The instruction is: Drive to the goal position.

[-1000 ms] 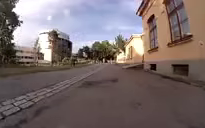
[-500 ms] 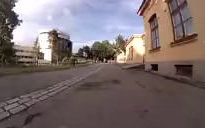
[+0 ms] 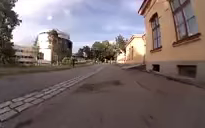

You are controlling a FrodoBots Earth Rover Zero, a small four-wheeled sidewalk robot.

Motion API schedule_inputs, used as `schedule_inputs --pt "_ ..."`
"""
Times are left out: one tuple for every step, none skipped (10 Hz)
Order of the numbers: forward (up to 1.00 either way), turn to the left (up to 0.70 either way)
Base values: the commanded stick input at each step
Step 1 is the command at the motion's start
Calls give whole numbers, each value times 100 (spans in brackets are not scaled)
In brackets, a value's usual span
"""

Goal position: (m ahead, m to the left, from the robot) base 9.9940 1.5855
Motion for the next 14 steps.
schedule_inputs --pt "45 0" --pt "45 0" --pt "45 0" --pt "45 0" --pt "45 0" --pt "45 0" --pt "45 0" --pt "45 0" --pt "45 0" --pt "45 0" --pt "45 0" --pt "45 0" --pt "45 0" --pt "45 0"
